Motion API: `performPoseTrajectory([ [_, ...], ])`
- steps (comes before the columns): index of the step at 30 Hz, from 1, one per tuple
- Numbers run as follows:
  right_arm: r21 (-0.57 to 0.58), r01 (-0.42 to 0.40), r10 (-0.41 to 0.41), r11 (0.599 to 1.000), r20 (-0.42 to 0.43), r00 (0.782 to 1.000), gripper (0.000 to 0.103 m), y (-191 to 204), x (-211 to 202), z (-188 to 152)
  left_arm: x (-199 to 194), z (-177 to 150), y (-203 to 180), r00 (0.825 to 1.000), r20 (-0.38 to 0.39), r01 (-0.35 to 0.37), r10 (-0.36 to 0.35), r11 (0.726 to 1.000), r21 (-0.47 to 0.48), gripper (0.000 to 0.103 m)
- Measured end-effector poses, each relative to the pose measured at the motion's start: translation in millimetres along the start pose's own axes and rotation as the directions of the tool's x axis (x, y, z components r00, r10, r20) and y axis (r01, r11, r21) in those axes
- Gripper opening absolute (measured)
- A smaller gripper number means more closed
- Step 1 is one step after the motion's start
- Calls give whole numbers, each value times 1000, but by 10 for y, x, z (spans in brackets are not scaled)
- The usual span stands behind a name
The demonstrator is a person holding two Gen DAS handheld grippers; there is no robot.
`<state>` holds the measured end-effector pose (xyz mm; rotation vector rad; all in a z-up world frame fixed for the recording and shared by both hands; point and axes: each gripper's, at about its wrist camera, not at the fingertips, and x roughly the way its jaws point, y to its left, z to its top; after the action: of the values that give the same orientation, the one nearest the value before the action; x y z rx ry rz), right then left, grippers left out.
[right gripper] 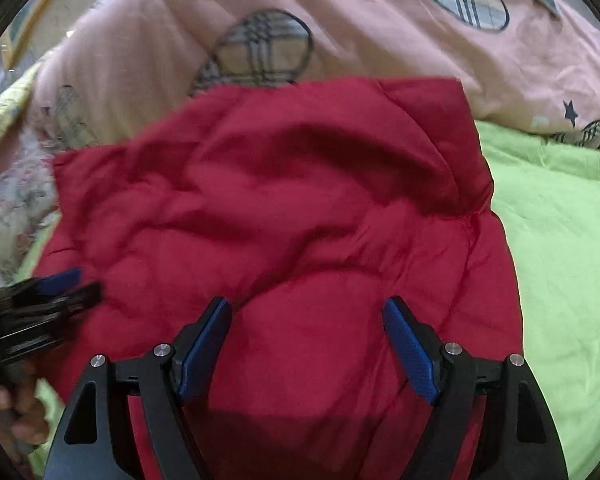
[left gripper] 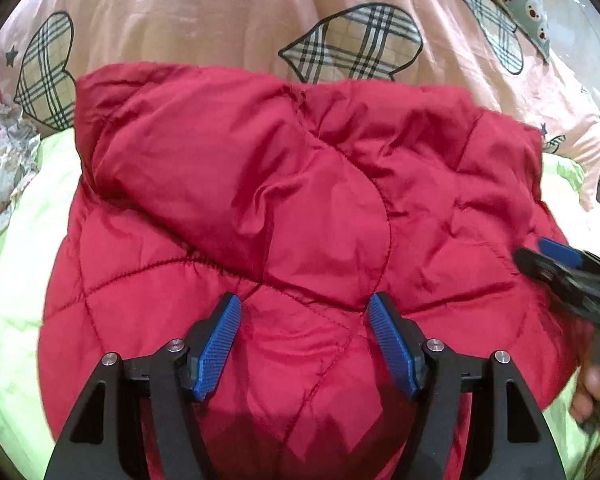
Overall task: Fold large clothes
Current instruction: 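Open both tools and press the folded coat flat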
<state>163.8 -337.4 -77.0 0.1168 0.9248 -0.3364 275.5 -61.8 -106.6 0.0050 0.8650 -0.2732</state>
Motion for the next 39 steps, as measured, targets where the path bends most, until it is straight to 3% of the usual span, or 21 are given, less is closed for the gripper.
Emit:
performPoseTrajectory([
  [2, 35, -7, 7, 999, -21, 1000, 80, -108, 126, 71, -158, 19, 112, 999, 35, 16, -15, 1000, -22, 59],
  [5, 115, -22, 26, 993, -35, 999, 81, -255, 236, 189, -261, 53, 356, 997, 69, -22, 28, 996, -84, 57],
  [8, 128, -15, 20, 992, -43, 999, 81, -270, 314, 224, -52, 105, 580, 999, 7, -34, 35, 989, -142, 52],
  [11, 125, -11, 16, 992, -35, 999, 82, -255, 358, 208, 159, 154, 621, 999, -20, -37, 34, 990, -139, 54],
  [17, 143, -25, 27, 989, -13, 1000, 84, -241, 430, 217, 375, 246, 703, 1000, -24, -9, 5, 989, -150, 54],
  [24, 149, -32, 34, 988, -6, 999, 84, -269, 339, 175, 343, 249, 724, 999, -38, -6, 0, 988, -153, 54],
  [29, 188, -64, 62, 980, 17, 998, 84, -301, 67, 174, 186, 267, 757, 999, -29, 37, -42, 987, -159, 64],
  [35, 181, -77, 68, 981, 51, 996, 85, -287, -286, 97, -95, 198, 661, 1000, -2, 21, -22, 994, -112, 74],
  [39, 208, -64, 56, 976, 44, 997, 85, -418, -405, 17, -352, 99, 743, 999, 18, 42, -40, 989, -142, 80],
])
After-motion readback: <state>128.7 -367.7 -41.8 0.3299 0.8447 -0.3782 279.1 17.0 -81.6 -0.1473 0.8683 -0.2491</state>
